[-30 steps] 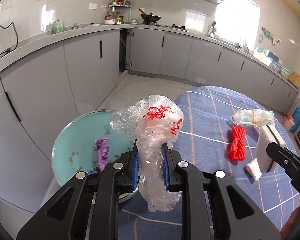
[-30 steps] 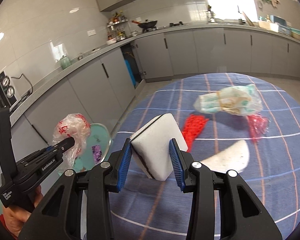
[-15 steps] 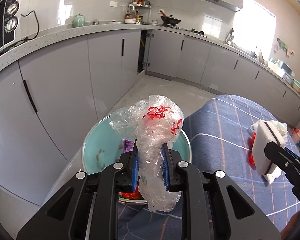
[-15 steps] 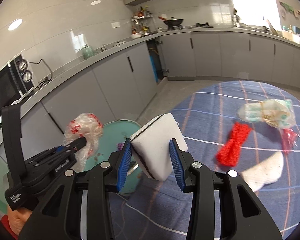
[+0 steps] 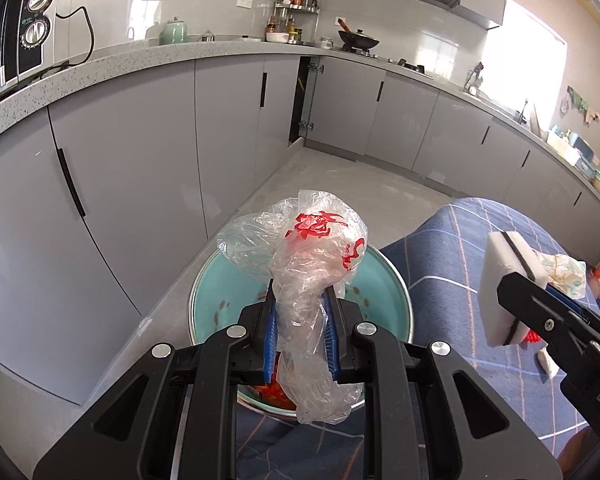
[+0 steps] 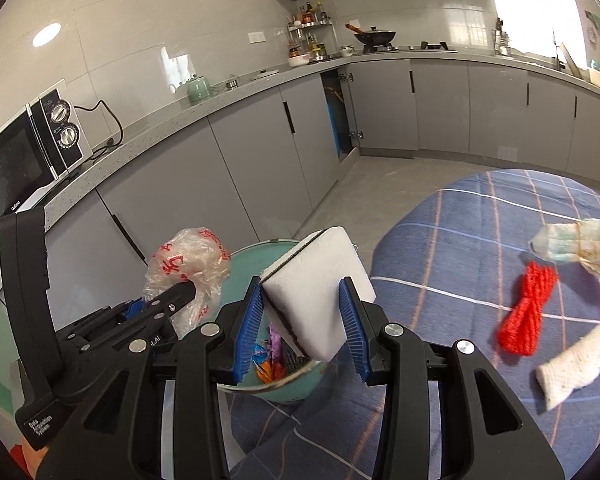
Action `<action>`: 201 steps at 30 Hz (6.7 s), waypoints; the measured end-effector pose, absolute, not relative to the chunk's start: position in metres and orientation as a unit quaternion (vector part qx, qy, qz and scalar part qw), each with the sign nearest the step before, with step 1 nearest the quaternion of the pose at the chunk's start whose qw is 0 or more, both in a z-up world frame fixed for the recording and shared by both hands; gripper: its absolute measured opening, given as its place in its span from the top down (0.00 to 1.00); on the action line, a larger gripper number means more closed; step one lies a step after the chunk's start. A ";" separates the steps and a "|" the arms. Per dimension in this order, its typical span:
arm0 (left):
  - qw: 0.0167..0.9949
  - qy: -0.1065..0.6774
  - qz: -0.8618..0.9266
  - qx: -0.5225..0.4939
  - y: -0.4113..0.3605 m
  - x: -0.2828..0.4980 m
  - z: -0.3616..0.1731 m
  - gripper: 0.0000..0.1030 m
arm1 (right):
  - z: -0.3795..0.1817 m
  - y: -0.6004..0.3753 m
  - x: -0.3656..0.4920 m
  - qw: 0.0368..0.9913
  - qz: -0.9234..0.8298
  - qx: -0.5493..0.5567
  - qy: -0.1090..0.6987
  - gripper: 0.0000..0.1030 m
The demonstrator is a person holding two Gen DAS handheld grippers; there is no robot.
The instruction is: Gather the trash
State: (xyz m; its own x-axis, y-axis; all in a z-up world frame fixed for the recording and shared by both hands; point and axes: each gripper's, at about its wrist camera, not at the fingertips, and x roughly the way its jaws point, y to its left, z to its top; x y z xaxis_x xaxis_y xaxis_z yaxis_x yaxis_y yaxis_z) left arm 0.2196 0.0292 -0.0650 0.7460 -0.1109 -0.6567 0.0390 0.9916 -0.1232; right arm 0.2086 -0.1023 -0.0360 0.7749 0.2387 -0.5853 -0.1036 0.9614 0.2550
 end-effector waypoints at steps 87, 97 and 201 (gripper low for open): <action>0.912 0.373 -0.153 0.076 -0.157 0.178 -0.079 0.16 | -0.084 -0.352 0.073 0.915 -0.170 0.196 0.310 0.33; 0.903 0.377 -0.185 0.089 -0.194 0.188 -0.084 0.16 | -0.093 -0.393 0.079 0.903 -0.196 0.212 0.318 0.33; 0.905 0.377 -0.193 0.035 -0.144 0.194 -0.069 0.78 | -0.074 -0.306 0.103 0.911 -0.122 0.206 0.337 0.72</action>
